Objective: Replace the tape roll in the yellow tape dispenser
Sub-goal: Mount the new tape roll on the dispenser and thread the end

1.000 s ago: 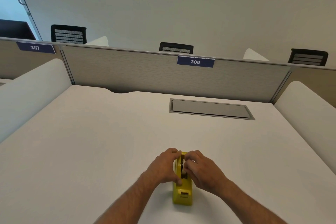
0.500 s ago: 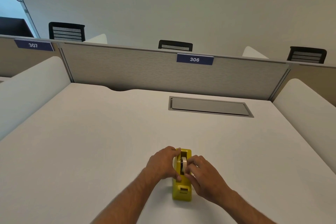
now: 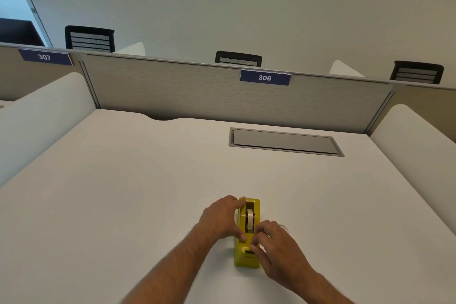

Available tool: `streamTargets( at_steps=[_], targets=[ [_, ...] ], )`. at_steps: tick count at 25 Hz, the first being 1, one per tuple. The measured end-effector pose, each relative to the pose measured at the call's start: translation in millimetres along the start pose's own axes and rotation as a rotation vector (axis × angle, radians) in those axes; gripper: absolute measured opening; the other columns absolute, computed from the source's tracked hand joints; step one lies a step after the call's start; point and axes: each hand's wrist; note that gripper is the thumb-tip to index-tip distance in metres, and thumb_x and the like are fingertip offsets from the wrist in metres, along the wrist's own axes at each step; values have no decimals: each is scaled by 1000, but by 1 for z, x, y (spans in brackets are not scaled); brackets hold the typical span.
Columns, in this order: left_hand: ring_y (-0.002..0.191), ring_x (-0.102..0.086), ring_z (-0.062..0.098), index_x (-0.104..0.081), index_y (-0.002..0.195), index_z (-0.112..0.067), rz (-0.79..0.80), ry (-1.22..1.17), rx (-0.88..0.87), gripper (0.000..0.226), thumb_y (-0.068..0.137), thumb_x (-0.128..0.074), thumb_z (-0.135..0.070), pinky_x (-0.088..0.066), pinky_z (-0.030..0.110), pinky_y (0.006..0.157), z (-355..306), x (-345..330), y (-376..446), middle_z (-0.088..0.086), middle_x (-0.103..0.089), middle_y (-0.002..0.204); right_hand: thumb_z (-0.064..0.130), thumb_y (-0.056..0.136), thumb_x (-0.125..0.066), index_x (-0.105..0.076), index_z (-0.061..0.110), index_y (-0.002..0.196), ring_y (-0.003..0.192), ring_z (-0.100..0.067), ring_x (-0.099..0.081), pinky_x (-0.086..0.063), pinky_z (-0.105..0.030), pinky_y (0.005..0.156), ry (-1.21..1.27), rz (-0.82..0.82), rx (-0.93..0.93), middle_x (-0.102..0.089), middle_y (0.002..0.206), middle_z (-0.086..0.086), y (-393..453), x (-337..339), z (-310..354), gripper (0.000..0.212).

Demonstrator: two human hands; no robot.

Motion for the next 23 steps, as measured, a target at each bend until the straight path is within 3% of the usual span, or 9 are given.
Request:
streamTargets(
  at_steps=[7, 15, 23],
  targets=[
    [137, -41, 21, -26, 151, -36, 8, -2, 7, 110, 61, -87, -53, -41, 41, 105, 2, -1, 1, -4, -41, 152, 28, 82, -78, -70, 24, 83, 74, -11, -63, -46, -10, 63, -9, 8, -15, -68, 93, 5, -4, 8, 11, 9],
    [138, -41, 22, -26, 152, -36, 23, 2, 22, 111, 61, -87, -53, -42, 43, 105, 1, -2, 3, -3, -40, 153, 26, 75, -83, -71, 21, 85, 71, -13, -61, -54, -21, 54, -16, -70, 65, -67, 89, 2, -16, 0, 9, 16],
    [139, -39, 23, -24, 152, -35, 29, 29, 20, 110, 64, -86, -52, -41, 43, 106, 0, -2, 2, -1, -40, 154, 19, 67, -89, -72, 15, 78, 69, -19, -58, -50, -28, 52, -86, -250, 102, -67, 81, -1, -20, -22, 8, 20]
  ],
)
Point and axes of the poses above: each hand's wrist, its own y-axis towards the middle knuckle, its own x-axis out of the back of the hand, z = x × y
